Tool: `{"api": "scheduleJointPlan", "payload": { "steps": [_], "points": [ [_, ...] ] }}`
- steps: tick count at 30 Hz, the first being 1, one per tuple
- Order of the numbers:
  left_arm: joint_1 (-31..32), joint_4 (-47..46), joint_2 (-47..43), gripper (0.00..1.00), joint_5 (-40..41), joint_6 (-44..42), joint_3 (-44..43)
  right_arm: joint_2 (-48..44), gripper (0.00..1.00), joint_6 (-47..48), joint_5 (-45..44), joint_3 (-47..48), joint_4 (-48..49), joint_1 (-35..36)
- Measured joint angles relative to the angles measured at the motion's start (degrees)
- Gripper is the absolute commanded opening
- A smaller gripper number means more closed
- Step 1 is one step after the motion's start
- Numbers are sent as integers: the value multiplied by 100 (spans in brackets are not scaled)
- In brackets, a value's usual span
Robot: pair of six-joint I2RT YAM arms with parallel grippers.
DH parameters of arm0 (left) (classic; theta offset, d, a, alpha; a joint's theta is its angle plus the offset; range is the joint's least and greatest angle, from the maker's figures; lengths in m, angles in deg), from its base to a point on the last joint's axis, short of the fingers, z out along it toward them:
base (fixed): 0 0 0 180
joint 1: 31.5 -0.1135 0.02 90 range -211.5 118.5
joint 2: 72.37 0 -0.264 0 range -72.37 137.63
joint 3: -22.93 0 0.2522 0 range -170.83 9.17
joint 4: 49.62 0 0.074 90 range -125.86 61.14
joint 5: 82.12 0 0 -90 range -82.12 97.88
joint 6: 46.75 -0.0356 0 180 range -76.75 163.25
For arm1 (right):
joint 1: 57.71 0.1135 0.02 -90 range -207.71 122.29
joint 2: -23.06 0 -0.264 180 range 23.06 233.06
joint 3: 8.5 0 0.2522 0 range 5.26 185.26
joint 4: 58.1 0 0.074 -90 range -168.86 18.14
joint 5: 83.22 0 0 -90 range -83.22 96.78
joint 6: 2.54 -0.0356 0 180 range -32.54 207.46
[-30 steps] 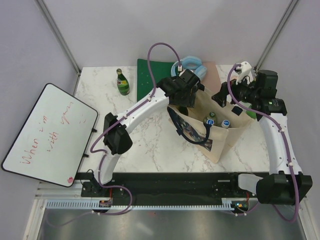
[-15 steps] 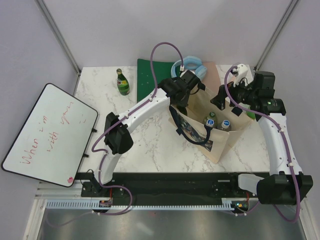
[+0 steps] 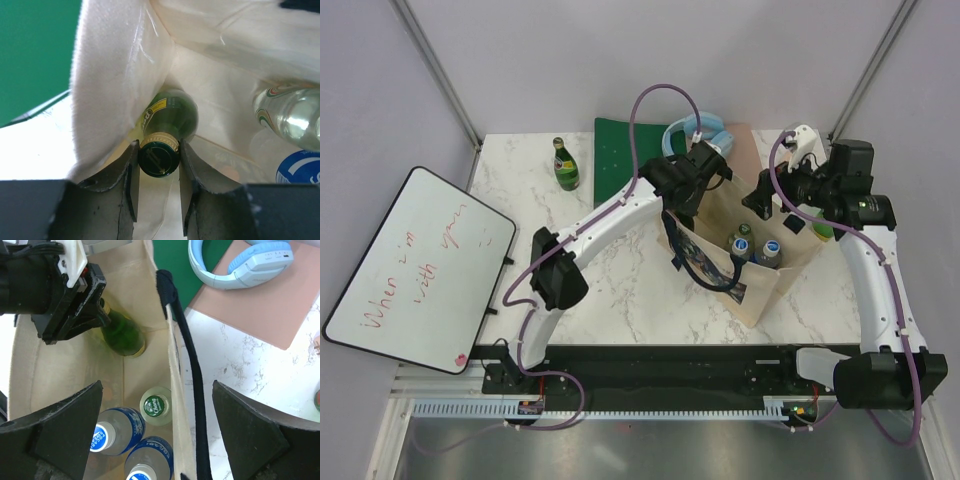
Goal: Take the beverage out of the canvas bag
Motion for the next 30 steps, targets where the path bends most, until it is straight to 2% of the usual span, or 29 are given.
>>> {"api": "scheduleJointPlan", "payload": {
  "steps": [5, 13, 30],
  "points": [
    [9, 116, -94, 2, -33, -278, -190, -66, 98, 197, 407, 28, -107, 2],
    [9, 203, -717, 2, -216, -367, -424, -203, 98, 577, 1266, 37, -249, 52],
    [-103, 260, -2011, 2, -306, -361, -662, -127, 98, 651, 1513, 264, -302, 243]
  ]
}}
